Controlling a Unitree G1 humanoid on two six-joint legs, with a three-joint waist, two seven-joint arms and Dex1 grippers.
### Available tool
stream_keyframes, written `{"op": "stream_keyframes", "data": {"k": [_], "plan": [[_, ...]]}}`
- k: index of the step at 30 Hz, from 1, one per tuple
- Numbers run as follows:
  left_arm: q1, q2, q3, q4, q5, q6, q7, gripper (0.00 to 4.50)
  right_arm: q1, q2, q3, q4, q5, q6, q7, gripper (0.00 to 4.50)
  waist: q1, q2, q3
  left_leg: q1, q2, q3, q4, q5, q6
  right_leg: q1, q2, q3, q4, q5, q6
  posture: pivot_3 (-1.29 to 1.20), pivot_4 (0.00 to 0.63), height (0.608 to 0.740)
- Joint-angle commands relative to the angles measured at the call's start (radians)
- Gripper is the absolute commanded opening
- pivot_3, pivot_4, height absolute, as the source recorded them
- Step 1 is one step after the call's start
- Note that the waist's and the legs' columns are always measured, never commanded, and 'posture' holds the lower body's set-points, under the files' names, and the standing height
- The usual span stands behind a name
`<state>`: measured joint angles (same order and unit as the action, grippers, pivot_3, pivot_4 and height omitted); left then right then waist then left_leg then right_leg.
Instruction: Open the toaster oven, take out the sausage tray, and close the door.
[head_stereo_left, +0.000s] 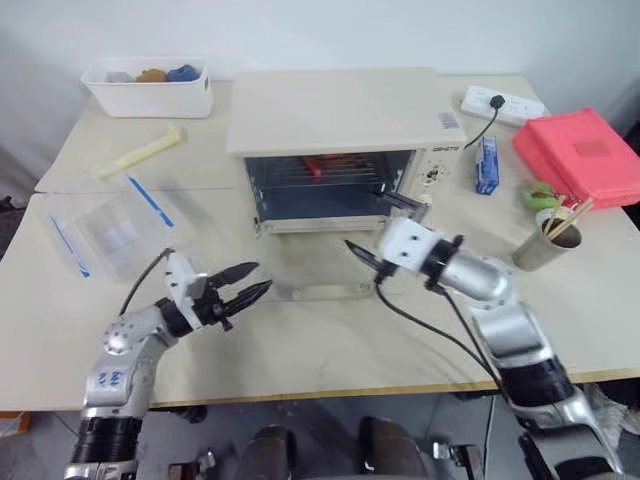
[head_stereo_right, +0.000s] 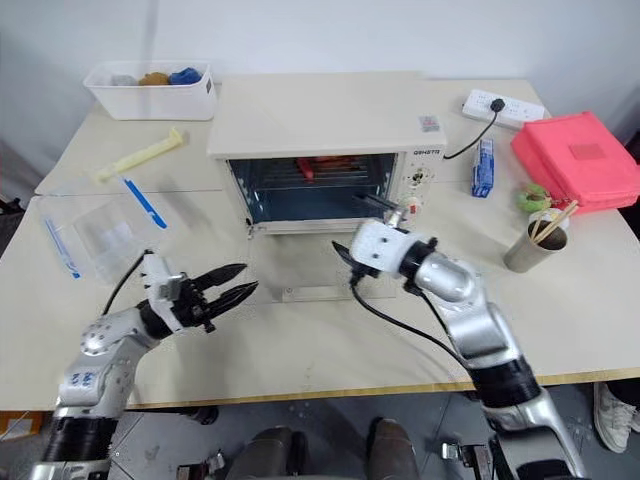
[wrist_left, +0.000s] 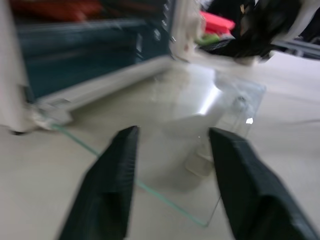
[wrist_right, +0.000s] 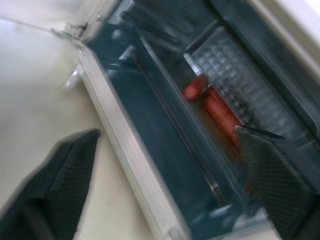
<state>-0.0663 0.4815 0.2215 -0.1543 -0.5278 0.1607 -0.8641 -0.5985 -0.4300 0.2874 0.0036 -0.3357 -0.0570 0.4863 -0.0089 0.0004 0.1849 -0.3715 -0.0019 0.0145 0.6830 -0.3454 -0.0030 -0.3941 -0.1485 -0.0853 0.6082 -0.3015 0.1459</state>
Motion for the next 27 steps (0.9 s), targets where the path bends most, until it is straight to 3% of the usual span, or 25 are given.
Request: {"op": "stream_keyframes", "data": {"k": [1,4,7,13,16,27], "plan": [[0.081,0.011,0.094,-0.135,-0.078,0.023,0.042,3.65,-0.126,0.033,0.086,0.180,-0.210,-0.029,-0.167,4.50,-0.009,0.000,0.000,0.000,0.000,0.001,0.000,0.000,0.000,0.000,0.000,0.000,0.000,0.000,0.000,0.00,0.150,0.740],[0.142,0.006,0.134,-0.187,-0.096,0.034,0.079,4.46,-0.253,0.074,0.177,0.367,-0.385,-0.015,-0.335,4.50,-0.020,0.000,0.000,0.001,0.000,0.000,0.000,0.001,0.000,0.000,0.000,0.001,0.001,0.000,0.000,0.00,0.150,0.740],[0.161,-0.005,0.133,-0.209,-0.092,0.033,0.105,4.46,-0.326,0.128,0.174,0.476,-0.412,-0.006,-0.458,4.50,-0.020,0.000,0.000,0.001,0.000,-0.001,0.000,0.002,-0.002,0.000,0.000,0.000,0.003,-0.001,-0.001,0.00,0.150,0.740],[0.162,-0.021,0.101,-0.238,-0.084,0.041,0.132,4.46,-0.440,0.214,0.222,0.692,-0.470,0.038,-0.523,4.50,-0.028,0.000,0.000,0.001,0.000,-0.001,-0.001,0.002,-0.002,0.000,0.000,0.000,0.003,-0.001,-0.001,0.00,0.150,0.740],[0.142,-0.019,0.092,-0.229,-0.082,0.043,0.140,4.50,-0.479,0.246,0.231,0.767,-0.463,0.031,-0.520,3.91,-0.030,0.000,0.000,0.001,0.001,-0.001,-0.001,0.002,-0.002,-0.001,0.001,0.000,0.003,-0.001,-0.001,0.00,0.150,0.740],[-0.085,0.003,0.063,-0.092,-0.104,0.100,0.121,4.50,-0.512,0.240,0.227,0.778,-0.460,-0.016,-0.549,0.10,-0.044,0.000,0.000,0.000,0.000,-0.002,-0.002,0.002,-0.002,-0.002,0.001,0.000,0.004,-0.001,-0.001,0.00,0.150,0.740]]}}
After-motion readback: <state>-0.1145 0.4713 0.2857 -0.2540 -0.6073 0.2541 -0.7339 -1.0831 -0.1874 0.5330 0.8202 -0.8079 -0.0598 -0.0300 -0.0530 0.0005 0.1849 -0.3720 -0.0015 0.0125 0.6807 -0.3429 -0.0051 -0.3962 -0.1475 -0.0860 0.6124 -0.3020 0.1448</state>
